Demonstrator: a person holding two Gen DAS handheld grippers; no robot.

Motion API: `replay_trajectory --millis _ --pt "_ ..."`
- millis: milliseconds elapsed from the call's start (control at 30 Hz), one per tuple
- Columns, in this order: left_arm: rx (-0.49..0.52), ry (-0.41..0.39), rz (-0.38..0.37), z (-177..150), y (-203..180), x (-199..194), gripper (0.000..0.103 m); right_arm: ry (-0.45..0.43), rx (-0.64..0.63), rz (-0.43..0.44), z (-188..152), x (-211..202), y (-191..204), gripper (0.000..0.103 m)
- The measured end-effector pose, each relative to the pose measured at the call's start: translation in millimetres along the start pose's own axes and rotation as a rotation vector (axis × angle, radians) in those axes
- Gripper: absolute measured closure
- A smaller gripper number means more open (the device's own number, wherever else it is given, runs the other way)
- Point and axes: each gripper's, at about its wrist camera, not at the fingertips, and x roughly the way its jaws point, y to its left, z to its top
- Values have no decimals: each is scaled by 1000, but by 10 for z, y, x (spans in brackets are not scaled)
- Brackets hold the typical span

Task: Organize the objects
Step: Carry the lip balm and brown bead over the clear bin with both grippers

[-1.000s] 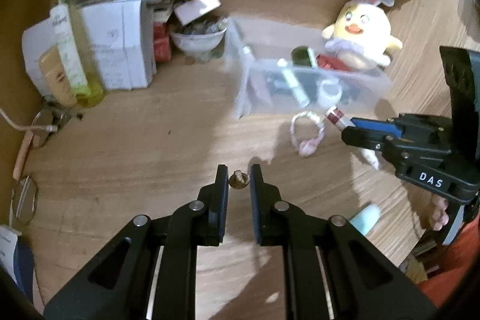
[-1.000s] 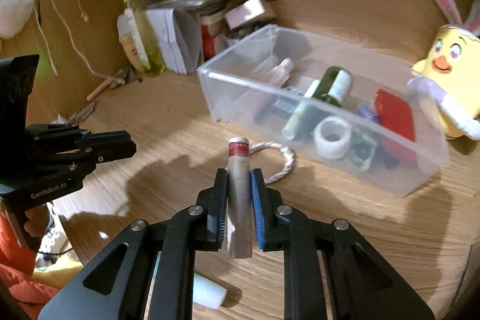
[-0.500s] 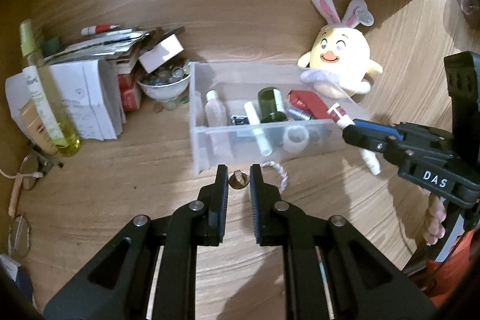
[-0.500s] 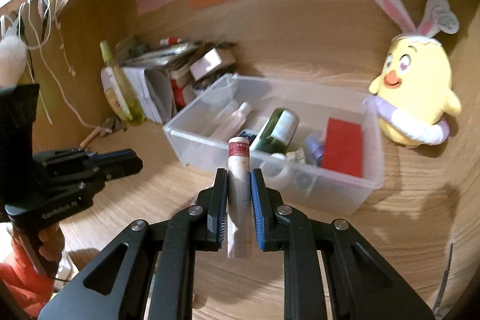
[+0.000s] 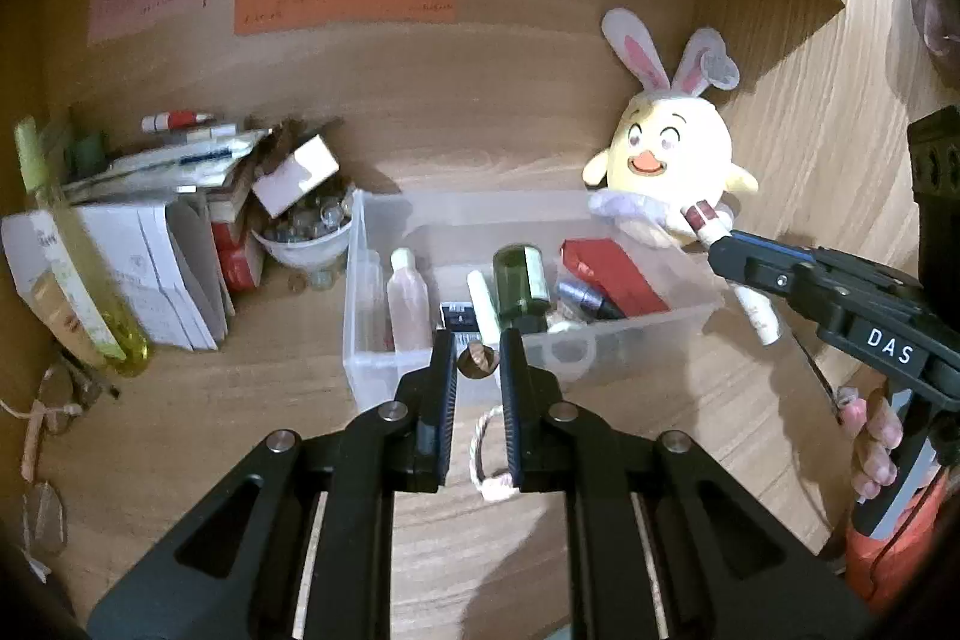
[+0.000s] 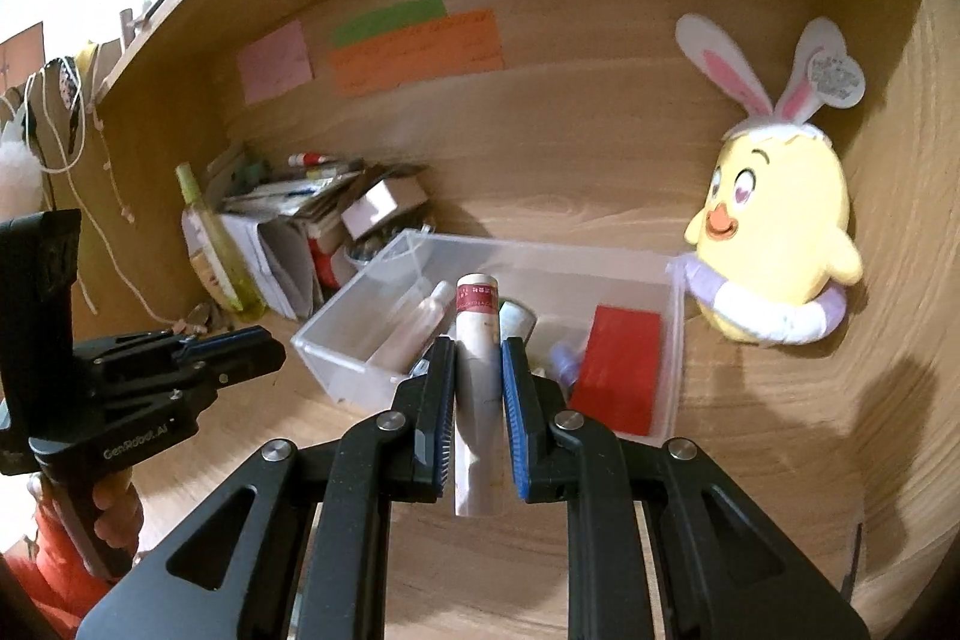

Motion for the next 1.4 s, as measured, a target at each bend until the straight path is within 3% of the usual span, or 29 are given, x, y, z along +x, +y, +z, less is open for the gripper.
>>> replay_trajectory --millis 600,1400 --pt "-40 -30 -4 327 73 205 90 -68 -14 -69 413 118 -180 89" --pt "-63 109 22 284 159 898 90 82 -64 -128 281 862 -208 89"
